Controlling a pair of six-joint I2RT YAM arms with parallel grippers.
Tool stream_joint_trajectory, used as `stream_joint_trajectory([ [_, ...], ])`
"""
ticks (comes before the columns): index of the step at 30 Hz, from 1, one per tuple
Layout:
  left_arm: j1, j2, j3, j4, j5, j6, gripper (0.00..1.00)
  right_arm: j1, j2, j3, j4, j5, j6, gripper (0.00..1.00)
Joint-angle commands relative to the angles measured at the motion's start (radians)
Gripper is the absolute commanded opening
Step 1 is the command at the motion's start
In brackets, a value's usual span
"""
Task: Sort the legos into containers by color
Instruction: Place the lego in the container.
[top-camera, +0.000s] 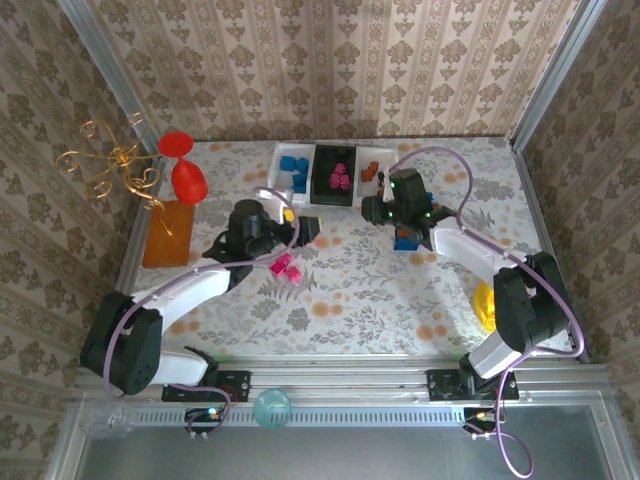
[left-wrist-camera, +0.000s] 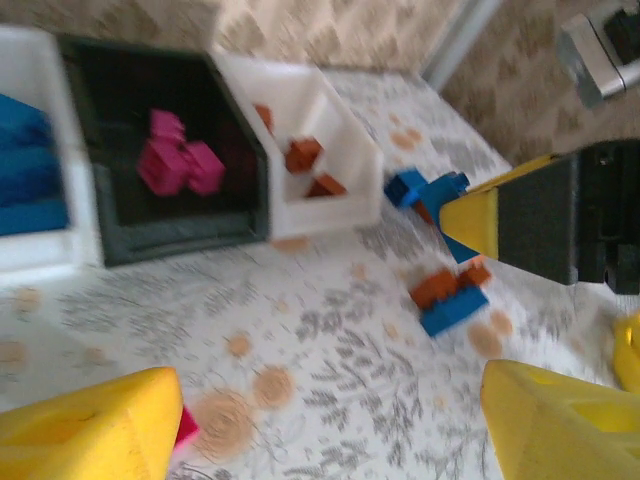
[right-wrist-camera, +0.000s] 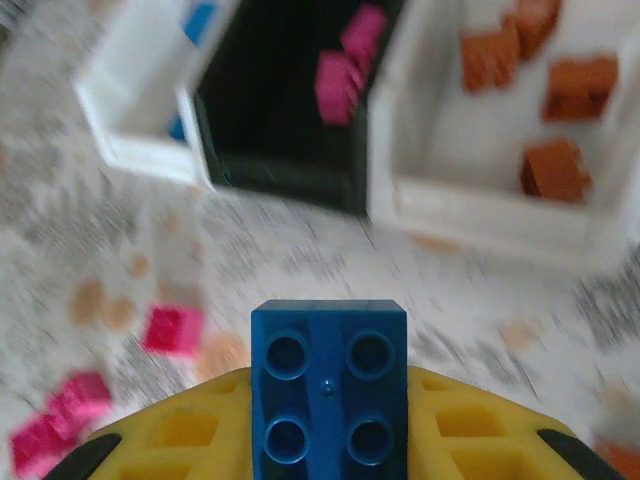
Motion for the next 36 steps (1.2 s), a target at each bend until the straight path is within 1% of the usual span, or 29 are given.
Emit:
stream_joint_trajectory([
  [1,0.058,-0.035,-0.02,-0.025,0.024,-0.102,0.79,0.013,0.112,0.104,0.07,-0.103,0.071,0.3],
  [4,0.105,-0.062,-0.037,-0.069,0.002,-0.108,0.8,0.031,0.229,0.22,0.132,-0.128,0.13,0.3],
  [7,0.131,-0.089,-0.069,-0.082,-0.006,-0.121,0.8,0.053,0.361,0.354,0.176,-0.141,0.187,0.3],
  [15,0.157,-0.188,-0.143,-0.117,-0.016,-0.135,0.8,0.099,0.694,0.776,0.103,-0.103,0.22,0.32],
  [20,0.157,-0.246,-0.166,-0.153,-0.02,-0.137,0.8,0.108,0.869,1.044,0.016,-0.1,0.231,0.37],
  [22,0.157,-0.266,-0.173,-0.167,-0.024,-0.137,0.8,0.111,0.922,1.148,-0.031,-0.125,0.234,0.43],
  [24,0.157,-0.278,-0.179,-0.176,-0.028,-0.137,0.8,0.11,0.937,1.205,-0.056,-0.151,0.233,0.5],
  [27,0.157,-0.28,-0.181,-0.18,-0.027,-0.135,0.8,0.107,0.893,1.206,-0.075,-0.176,0.207,0.59],
  [30,0.149,-0.271,-0.178,-0.167,-0.011,-0.141,0.8,0.095,0.798,1.123,-0.08,-0.198,0.172,0.64],
  [32,0.129,-0.263,-0.174,-0.147,0.001,-0.135,0.8,0.079,0.705,0.994,-0.046,-0.214,0.149,0.65],
  [35,0.08,-0.246,-0.167,-0.1,0.008,-0.095,0.8,0.048,0.504,0.707,0.027,-0.197,0.11,0.67],
  [36,0.032,-0.235,-0.162,-0.085,0.006,-0.076,0.8,0.035,0.432,0.608,0.041,-0.182,0.092,0.68],
])
